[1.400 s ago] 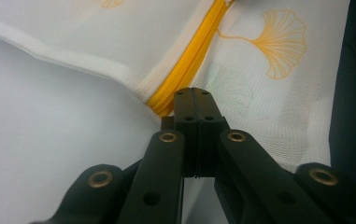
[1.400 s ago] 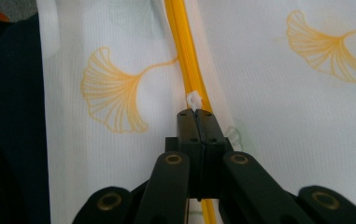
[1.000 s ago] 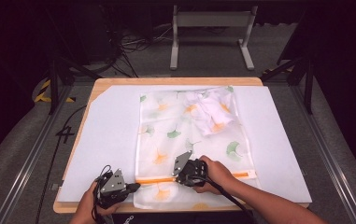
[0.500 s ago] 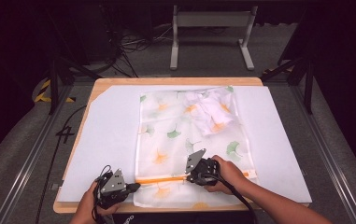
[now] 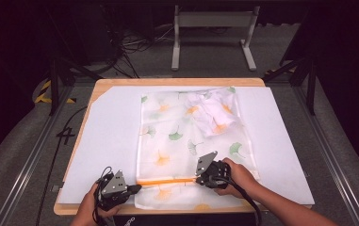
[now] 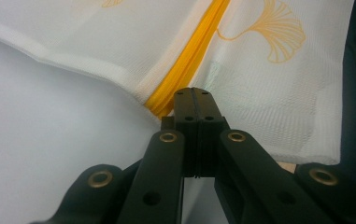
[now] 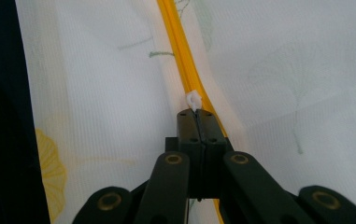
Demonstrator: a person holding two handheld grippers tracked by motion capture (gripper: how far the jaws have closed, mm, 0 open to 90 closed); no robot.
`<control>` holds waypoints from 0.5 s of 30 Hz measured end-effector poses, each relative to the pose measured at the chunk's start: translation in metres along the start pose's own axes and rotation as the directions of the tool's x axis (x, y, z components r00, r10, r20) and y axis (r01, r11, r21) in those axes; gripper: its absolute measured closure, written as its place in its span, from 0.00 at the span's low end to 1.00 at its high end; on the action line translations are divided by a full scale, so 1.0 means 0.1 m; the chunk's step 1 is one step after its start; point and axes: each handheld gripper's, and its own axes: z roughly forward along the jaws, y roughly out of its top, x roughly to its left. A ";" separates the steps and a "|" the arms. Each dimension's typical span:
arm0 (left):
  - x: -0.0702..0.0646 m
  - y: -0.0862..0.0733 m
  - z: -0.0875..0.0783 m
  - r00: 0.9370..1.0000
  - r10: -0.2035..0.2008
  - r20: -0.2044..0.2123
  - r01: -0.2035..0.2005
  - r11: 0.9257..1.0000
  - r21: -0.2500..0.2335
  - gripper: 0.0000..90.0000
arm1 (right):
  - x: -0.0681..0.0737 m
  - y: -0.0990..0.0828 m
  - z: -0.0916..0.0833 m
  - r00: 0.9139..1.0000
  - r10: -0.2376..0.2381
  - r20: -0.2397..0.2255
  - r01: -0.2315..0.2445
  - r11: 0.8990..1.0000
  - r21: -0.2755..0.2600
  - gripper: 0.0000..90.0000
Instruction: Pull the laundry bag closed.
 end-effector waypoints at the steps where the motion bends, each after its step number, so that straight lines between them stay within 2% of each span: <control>1: 0.00 0.00 0.00 1.000 0.000 0.000 0.000 1.000 0.000 1.00 | 0.00 -0.01 -0.01 1.000 0.004 0.005 -0.004 1.000 0.004 1.00; 2: 0.00 0.00 0.00 1.000 -0.001 0.000 0.001 1.000 0.000 1.00 | -0.01 -0.02 -0.01 1.000 -0.006 0.003 0.006 1.000 0.004 1.00; 9: 0.00 0.00 0.00 1.000 -0.001 0.000 0.001 1.000 0.000 1.00 | -0.01 -0.10 -0.06 1.000 0.014 0.012 -0.014 1.000 0.013 1.00; 15: 0.00 0.00 0.00 1.000 -0.001 0.002 0.001 1.000 -0.001 1.00 | -0.02 -0.14 -0.09 1.000 0.009 0.019 -0.009 1.000 0.019 1.00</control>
